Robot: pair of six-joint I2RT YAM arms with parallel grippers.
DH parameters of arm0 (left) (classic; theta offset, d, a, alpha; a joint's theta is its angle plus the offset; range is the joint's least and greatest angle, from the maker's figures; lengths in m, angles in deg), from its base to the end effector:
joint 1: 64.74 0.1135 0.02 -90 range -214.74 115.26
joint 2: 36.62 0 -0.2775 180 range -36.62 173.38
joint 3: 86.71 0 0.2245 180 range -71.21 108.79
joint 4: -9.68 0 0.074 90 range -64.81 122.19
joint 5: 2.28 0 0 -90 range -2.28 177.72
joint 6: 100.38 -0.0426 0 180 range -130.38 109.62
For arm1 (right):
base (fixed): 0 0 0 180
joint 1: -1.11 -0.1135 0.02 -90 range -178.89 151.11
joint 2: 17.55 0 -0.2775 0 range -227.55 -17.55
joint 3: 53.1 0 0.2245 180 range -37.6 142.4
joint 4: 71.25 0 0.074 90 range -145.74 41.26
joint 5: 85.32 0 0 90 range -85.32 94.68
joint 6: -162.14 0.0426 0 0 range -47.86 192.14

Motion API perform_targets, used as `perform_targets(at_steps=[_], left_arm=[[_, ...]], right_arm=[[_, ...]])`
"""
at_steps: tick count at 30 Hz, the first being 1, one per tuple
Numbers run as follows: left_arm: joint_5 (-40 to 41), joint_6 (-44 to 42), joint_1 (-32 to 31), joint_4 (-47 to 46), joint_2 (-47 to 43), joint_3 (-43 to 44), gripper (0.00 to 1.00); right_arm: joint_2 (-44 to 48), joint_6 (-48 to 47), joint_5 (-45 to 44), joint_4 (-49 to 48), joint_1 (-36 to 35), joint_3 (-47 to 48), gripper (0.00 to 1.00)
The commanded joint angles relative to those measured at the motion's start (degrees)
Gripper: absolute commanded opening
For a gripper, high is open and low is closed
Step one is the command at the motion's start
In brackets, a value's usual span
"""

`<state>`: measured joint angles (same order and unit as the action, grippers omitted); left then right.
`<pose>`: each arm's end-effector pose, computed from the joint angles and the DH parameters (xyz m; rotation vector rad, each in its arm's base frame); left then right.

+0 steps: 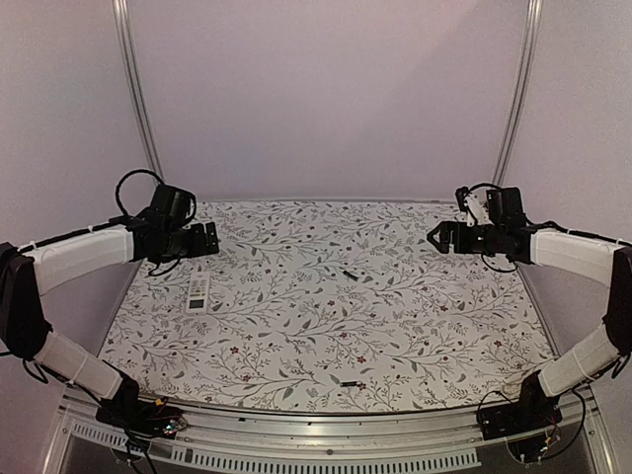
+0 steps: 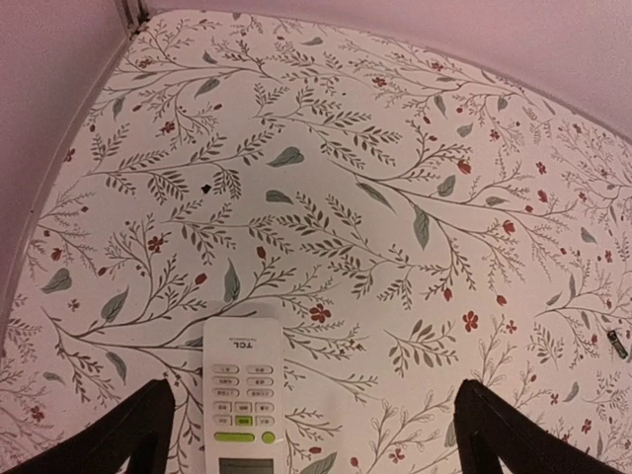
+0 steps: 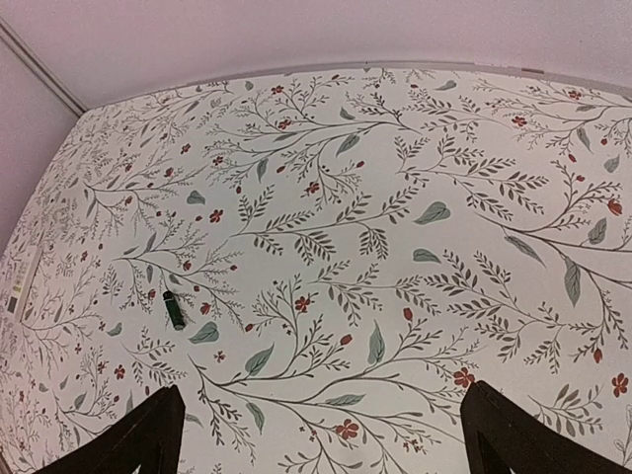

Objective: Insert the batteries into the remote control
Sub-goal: Pick up the remote control from the center of the board.

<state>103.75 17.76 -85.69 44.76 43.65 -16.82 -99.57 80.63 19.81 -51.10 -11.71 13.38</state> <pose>0.2606 -0.0872 0.2646 -0.2794 2.3107 -0.0977 0.2815 0.0755 0.2610 -0.2337 2.2005 0.4975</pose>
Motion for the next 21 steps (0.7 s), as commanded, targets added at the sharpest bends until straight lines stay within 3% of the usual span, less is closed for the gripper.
perform_targets(at_steps=[1, 11, 21], left_arm=[[3.53, 1.07, -0.72, 5.99, 0.35, 1.75, 1.00], [0.72, 5.12, 3.36, 13.13, 6.34, 2.70, 0.99], [-1.70, 6.06, 4.29, 11.91, 13.51, 1.94, 0.94]], right_arm=[[0.72, -1.22, 0.19, -0.14, -0.49, -0.90, 0.99], [0.51, -1.36, 2.20, -0.16, -0.63, -0.97, 0.99], [0.64, -1.26, 3.19, -0.25, -0.69, -0.73, 0.99]])
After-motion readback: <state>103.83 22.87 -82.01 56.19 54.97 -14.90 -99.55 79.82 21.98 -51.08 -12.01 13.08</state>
